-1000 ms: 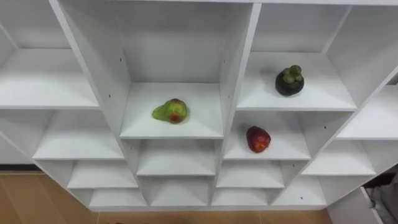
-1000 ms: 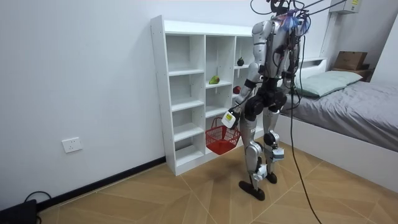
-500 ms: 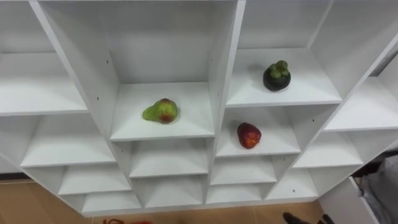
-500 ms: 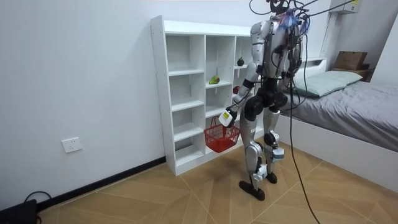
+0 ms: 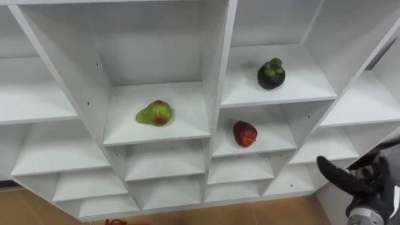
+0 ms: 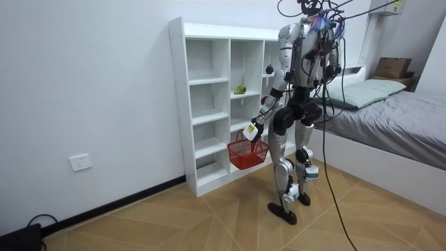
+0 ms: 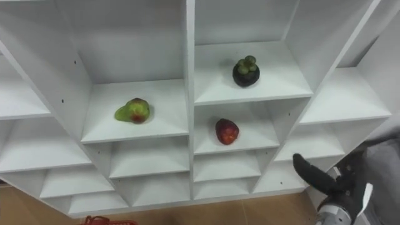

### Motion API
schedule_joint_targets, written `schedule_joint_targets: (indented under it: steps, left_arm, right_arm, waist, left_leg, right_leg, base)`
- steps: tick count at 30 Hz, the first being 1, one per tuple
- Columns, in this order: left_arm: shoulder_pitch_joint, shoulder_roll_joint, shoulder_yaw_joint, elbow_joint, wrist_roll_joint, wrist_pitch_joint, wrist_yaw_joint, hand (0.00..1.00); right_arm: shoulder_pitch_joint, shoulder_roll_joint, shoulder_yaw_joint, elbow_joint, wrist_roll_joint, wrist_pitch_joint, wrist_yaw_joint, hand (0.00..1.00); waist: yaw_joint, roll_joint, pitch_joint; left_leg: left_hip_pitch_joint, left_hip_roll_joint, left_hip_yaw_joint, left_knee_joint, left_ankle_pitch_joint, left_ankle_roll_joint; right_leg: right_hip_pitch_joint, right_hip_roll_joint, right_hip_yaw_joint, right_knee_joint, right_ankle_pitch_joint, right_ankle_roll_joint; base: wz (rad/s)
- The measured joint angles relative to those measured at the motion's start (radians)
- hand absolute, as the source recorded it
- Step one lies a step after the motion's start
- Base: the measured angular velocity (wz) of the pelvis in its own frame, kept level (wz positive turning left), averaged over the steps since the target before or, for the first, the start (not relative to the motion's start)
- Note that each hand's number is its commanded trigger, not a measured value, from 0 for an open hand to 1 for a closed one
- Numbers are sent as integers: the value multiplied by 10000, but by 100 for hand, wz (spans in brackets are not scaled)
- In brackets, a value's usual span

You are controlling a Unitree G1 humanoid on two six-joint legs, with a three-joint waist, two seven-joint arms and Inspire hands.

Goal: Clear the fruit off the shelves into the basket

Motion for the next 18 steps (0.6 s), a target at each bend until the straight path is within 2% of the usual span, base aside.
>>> schedule_joint_targets:
  steps: [9, 14, 18]
  left_arm:
    - [-14, 38, -197, 3, -52, -3, -270, 100]
    - [16, 72, -322, 6, -30, -54, -337, 100]
    - [73, 89, -318, 15, -30, -79, -336, 100]
  right_arm:
    - [3, -14, 25, -2243, -1100, -202, -1159, 0]
    - [-99, -34, 28, -2907, -2066, -311, -1246, 0]
    - [-125, -39, 28, -3387, -2113, -311, -1256, 0]
  waist:
    - [-26, 38, -8]
    - [-7, 57, -13]
    - [17, 66, -16]
  left_leg:
    - [-168, -6, 35, 5, 0, 0]
    - [-176, -3, 37, 23, 0, 1]
    - [-196, -3, 43, 22, 1, 1]
  right_leg:
    - [-177, -1, 18, 129, 9, 12]
    - [-247, -6, 10, 150, 9, 12]
    - [-304, -1, 27, 191, 13, 6]
  base:
    - [-1]
    - [0]
    - [0]
